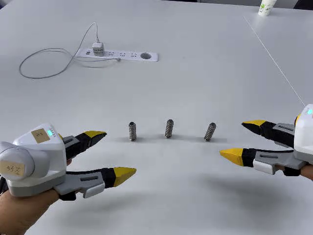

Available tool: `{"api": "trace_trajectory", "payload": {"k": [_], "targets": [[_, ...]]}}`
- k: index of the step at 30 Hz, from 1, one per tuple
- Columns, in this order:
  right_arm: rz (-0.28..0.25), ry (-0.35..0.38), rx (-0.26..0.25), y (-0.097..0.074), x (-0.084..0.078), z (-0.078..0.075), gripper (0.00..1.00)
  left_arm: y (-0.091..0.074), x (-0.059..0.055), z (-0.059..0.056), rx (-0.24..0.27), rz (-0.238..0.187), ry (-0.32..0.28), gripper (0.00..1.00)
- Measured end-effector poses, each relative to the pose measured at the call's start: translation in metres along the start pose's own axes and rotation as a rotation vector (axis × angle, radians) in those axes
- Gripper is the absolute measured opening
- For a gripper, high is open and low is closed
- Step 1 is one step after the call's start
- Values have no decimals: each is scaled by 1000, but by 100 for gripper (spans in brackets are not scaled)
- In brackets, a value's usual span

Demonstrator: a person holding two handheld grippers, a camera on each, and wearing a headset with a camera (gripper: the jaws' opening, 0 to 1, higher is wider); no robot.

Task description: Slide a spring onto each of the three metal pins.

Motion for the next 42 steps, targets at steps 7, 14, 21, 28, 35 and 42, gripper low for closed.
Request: {"api": "trace_trajectory", "payload": {"k": [7, 14, 21, 28, 35, 42], "targets": [[-8, 1, -4, 0, 2, -1, 62, 0, 1, 2, 5, -1, -1, 69], [-12, 4, -2, 0, 2, 0, 63, -1, 0, 2, 7, 2, -2, 69], [-16, 2, 3, 1, 4, 1, 63, -1, 0, 3, 10, 2, -4, 69], [-15, 2, 6, 1, 4, 3, 63, -1, 0, 3, 8, 3, -1, 69], [-16, 1, 8, 1, 5, 4, 63, -1, 1, 3, 8, 0, 2, 69], [-18, -1, 14, 4, 7, 6, 63, -2, 2, 5, 12, -2, 3, 69]]}}
Point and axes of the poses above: the centre of the closed fingertips' face, and the gripper's own axes: y roughly forward along the fingers, z roughly to its left, x roughly out of its top, the point moved 1 cm from there along -y, roughly backward along the fingers, and after that the axes turned 3 degrees about y, right-handed, at the moved point
